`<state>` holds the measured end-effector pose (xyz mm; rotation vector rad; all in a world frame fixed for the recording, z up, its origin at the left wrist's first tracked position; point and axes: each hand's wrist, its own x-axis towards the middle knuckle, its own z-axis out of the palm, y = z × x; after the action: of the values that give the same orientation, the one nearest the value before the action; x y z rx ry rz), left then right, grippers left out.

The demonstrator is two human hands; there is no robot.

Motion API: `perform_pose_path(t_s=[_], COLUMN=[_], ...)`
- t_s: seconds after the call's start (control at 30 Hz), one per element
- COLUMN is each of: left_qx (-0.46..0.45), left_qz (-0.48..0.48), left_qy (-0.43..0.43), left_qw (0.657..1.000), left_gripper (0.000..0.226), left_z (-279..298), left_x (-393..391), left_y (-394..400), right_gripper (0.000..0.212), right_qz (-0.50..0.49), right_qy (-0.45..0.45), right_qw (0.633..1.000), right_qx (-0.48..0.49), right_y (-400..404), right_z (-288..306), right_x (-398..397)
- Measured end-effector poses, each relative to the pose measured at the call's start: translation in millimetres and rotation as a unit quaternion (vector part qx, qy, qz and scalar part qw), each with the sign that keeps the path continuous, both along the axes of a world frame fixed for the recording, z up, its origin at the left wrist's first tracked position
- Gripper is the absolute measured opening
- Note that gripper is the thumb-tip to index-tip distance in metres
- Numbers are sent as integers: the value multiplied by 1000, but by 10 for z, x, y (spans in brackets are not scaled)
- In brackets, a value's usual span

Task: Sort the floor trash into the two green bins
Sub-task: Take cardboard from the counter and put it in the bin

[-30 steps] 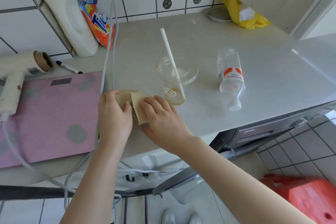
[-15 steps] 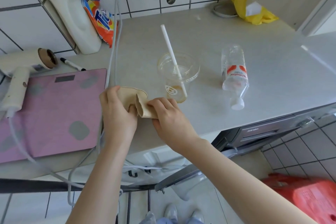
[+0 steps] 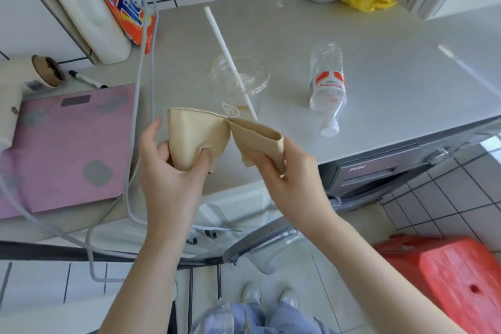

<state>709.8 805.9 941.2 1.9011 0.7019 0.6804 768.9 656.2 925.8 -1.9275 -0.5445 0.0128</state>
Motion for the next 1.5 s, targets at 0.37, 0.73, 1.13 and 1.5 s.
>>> perform_pose_path(t_s=[0.37,0.73,1.13,1.5], left_qx=[-39,-31,-24,11], left_qz=[-226,-480,-651,-740], left_qy=[19,84,165,222], left_qw=[973,873,740,634], left_gripper=[26,20,18,18], left_z=[-254,-648,-1118,-1386], left_x=[172,175,-491,-1616], left_y=[-870,-1513,-2394,-3501], right_gripper=[7,12,22,16], right_qz=[-228,-484,-668,-751], right_qy=[86,92,163,235], right_qw=[969,870,724,612], right_qx=[33,34,51,86], right_y=[-952,-1409,-1850,-2511], right_z=[-90,-432,-906,-1167], right_x=[-500,-1393,-2628,-4004])
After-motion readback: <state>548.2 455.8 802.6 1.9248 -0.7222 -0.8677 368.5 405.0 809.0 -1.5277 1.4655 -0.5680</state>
